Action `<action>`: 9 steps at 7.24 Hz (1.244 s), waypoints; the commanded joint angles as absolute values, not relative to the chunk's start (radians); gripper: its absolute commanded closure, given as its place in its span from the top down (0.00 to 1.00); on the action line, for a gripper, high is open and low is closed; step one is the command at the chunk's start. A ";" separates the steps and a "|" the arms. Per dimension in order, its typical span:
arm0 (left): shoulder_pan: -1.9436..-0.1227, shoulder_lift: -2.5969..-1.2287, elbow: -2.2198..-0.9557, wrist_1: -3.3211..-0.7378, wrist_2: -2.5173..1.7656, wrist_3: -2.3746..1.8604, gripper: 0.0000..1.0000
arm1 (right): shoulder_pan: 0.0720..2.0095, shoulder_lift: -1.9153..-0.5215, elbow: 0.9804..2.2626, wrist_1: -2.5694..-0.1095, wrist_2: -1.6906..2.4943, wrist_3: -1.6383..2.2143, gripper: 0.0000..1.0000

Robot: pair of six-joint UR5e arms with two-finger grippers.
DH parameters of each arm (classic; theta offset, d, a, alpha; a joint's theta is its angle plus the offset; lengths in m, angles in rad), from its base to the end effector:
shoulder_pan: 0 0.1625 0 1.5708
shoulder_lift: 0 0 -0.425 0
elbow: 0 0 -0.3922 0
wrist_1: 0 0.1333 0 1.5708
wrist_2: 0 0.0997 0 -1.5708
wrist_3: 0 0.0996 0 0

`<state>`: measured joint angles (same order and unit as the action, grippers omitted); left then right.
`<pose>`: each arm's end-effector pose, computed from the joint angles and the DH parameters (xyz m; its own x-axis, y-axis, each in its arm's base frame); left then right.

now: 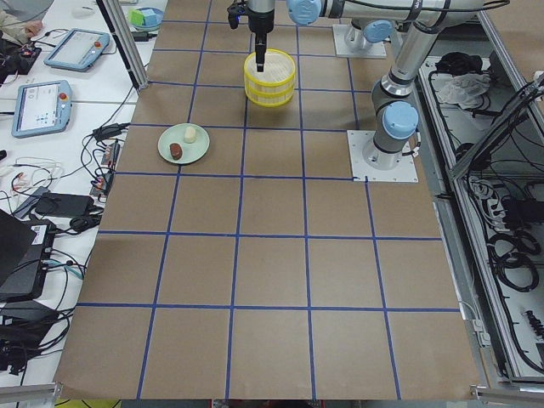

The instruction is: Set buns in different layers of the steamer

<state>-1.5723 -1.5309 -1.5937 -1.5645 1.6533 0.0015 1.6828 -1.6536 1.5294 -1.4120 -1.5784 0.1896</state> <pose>-0.1258 -0.4770 0.4969 -0.9966 0.0011 -0.0824 0.0030 0.9997 -0.0232 0.1820 -0.4326 0.5316 -0.9969 0.0772 0.0140 0.0776 0.9965 0.0325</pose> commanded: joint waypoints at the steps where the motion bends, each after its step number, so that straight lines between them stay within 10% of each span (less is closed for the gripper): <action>1: -1.572 -1.531 -1.594 -1.565 1.654 0.003 1.00 | 1.683 -1.654 1.529 -1.413 -1.578 0.189 1.00; 9: -1.552 -1.537 -1.609 -1.551 1.740 0.002 1.00 | 1.687 -1.655 1.546 -1.411 -1.582 0.190 1.00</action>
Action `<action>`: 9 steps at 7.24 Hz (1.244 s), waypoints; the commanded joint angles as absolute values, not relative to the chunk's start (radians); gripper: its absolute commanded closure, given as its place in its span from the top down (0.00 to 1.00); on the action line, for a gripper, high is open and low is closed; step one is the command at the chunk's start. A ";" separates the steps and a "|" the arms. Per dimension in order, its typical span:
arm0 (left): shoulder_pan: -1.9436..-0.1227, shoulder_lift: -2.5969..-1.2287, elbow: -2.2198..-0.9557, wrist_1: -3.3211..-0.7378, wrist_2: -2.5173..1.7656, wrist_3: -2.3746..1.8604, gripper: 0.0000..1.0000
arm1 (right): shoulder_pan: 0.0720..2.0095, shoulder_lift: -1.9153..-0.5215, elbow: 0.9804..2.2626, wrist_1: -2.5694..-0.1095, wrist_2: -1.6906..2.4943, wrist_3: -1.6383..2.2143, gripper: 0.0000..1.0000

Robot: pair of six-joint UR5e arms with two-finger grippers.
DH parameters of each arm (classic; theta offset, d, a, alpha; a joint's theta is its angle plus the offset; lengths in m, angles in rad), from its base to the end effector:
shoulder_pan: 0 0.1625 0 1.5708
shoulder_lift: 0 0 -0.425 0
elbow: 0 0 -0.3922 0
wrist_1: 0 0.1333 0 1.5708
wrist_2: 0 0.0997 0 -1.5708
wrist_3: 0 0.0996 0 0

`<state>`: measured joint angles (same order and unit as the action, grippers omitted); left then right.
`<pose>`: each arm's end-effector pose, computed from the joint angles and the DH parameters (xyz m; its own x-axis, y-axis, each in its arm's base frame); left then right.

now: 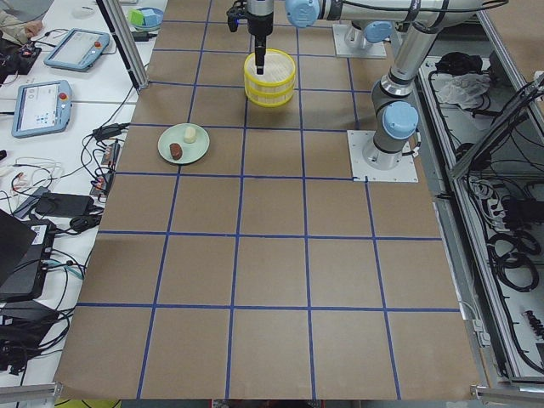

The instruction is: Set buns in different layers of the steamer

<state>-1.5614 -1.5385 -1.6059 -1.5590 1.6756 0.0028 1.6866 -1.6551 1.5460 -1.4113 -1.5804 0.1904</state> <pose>-0.1184 -0.4802 0.4880 -0.9945 -0.0075 -0.1046 -0.0066 0.9999 -0.0087 0.1833 -0.4303 0.5242 -0.9971 0.0738 0.0190 0.0747 0.9961 0.0477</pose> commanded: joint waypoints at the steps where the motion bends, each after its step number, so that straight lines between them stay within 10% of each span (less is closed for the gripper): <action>1: -1.546 -1.545 -1.608 -1.558 1.778 0.002 1.00 | 1.687 -1.655 1.546 -1.411 -1.580 0.190 1.00; 9: -1.508 -1.783 -1.594 -0.995 1.631 0.272 1.00 | 1.695 -1.628 1.548 -1.399 -1.579 0.195 1.00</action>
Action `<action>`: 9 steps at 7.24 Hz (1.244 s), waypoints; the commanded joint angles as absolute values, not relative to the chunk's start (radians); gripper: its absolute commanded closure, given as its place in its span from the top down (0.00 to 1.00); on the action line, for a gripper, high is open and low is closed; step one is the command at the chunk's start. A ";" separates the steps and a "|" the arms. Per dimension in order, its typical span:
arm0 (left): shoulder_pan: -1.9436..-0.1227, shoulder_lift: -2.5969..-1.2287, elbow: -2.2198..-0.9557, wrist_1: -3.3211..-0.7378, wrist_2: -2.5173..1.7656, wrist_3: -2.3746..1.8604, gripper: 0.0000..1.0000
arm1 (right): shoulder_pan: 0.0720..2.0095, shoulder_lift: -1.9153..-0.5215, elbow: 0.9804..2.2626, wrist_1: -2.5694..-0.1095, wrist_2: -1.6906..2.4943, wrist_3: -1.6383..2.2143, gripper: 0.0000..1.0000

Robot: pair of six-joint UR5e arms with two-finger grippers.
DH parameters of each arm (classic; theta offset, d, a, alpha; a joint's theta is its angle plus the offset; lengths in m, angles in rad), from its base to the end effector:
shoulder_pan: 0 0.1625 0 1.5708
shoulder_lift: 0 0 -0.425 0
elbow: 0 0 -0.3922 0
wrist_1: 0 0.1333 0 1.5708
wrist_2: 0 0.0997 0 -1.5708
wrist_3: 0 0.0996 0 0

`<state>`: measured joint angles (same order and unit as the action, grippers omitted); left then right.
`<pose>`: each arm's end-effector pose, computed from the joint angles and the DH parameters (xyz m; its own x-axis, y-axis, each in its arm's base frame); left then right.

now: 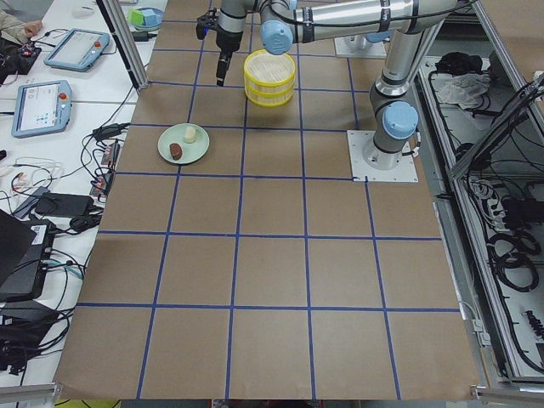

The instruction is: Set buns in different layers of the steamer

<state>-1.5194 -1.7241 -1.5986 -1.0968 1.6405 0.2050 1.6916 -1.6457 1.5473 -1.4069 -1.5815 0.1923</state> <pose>-0.0967 -0.5806 0.4455 -0.9844 0.1248 -0.1241 0.1544 0.9507 -0.2691 0.1857 -0.4322 0.5189 -0.9973 0.0704 0.0230 0.0717 0.9955 0.0622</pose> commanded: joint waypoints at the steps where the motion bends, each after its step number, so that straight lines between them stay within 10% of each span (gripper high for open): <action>1: -1.488 -1.839 -1.592 -0.920 1.581 0.352 1.00 | 1.704 -1.565 1.546 -1.419 -1.566 0.201 1.00; 6: -1.442 -2.087 -1.537 -0.706 1.454 0.528 1.00 | 1.786 -1.258 1.609 -1.675 -1.523 0.213 1.00; 9: -1.440 -2.189 -1.496 -0.704 1.378 0.540 0.98 | 1.787 -1.238 1.670 -1.701 -1.472 0.213 0.77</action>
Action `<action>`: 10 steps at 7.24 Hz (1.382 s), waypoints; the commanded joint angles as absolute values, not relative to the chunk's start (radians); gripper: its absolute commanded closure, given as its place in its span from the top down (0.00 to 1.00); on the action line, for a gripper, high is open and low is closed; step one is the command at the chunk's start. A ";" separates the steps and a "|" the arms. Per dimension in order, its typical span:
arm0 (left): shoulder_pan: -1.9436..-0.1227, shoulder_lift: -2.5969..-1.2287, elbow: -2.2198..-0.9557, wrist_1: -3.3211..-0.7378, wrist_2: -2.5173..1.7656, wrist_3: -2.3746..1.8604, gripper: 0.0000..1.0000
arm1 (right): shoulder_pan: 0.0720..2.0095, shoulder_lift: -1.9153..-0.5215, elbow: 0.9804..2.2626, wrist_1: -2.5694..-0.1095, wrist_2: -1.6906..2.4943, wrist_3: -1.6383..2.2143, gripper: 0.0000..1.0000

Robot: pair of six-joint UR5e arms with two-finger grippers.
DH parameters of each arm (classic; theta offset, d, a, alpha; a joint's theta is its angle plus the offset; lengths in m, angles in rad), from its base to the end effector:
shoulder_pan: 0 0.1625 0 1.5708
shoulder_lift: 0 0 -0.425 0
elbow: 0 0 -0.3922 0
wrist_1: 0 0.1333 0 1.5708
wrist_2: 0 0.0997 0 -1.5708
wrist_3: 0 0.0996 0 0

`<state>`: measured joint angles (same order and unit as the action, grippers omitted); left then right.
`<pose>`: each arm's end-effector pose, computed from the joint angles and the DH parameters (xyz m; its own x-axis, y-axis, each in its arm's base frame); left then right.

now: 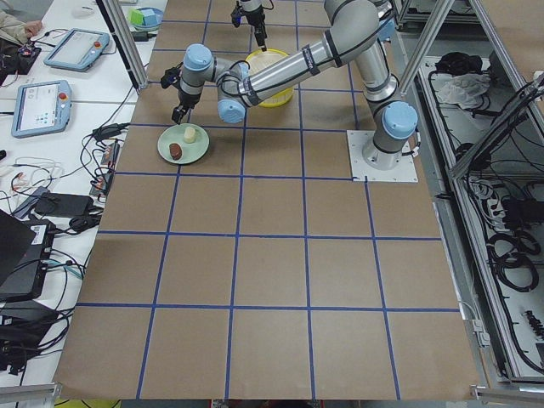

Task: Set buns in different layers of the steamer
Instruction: 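Grasp the top tier rim with the right gripper while the left reaches into the bowl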

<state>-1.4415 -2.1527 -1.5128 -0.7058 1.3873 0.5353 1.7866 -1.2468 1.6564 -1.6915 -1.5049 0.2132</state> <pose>-0.0600 -0.7136 0.2624 -0.9074 0.4197 -0.0227 0.3969 0.8376 -0.3754 0.2570 -0.5193 0.2855 -1.0000 0.0072 -0.0014 0.0065 0.9565 0.2918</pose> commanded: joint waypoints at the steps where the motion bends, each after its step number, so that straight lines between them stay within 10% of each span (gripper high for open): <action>1: -1.440 -2.212 -1.490 -0.704 1.376 0.552 0.98 | 1.787 -1.233 1.671 -1.701 -1.462 0.212 0.53; 4: -1.407 -2.240 -1.489 -0.704 1.373 0.584 0.98 | 1.786 -1.233 1.675 -1.700 -1.463 0.212 0.00; 10: -1.407 -2.266 -1.497 -0.706 1.336 0.587 0.87 | 1.737 -1.438 1.622 -1.562 -1.524 0.193 0.00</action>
